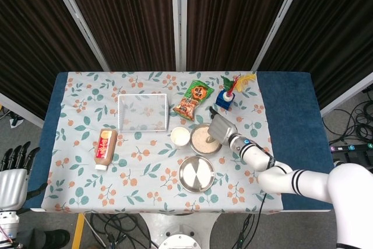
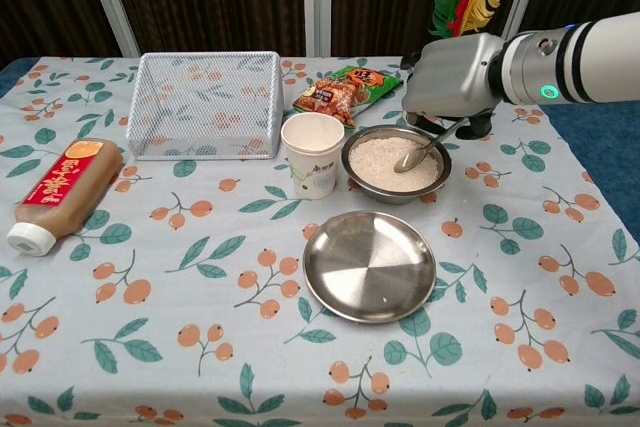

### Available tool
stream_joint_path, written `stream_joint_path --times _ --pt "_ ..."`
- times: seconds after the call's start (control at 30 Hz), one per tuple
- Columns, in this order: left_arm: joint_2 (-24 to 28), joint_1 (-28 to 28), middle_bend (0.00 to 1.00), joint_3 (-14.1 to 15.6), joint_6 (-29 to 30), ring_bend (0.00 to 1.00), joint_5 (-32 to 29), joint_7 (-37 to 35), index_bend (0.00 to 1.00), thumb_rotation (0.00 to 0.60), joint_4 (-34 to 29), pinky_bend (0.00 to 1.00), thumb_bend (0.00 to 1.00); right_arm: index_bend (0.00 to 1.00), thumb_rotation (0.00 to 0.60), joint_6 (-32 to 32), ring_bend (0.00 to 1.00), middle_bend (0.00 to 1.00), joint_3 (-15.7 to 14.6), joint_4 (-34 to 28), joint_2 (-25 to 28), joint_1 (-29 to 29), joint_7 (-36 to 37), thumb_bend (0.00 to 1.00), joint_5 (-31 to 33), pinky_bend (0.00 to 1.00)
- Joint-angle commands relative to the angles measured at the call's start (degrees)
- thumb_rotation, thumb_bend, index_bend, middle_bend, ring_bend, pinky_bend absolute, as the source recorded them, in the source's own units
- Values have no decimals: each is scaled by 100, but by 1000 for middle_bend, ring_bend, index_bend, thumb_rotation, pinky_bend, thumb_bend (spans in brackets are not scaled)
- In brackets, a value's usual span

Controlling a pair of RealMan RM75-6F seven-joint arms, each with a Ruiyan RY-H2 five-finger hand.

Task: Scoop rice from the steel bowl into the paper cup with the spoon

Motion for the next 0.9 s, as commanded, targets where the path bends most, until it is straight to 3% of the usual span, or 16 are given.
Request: stream_joint_path --times 0.03,0.4,0.9 --pt "0 7 144 7 3 73 1 1 211 600 0 70 136 568 600 151 224 576 -186 130 -216 185 -201 331 218 0" --pt "17 16 144 1 -5 73 -35 74 211 600 -85 69 136 574 600 579 234 579 -324 181 -569 275 -3 331 150 0" --pt "-13 25 144 14 -8 74 -29 55 211 600 -46 69 136 576 600 1384 248 580 -260 270 -501 -508 1232 327 -541 0"
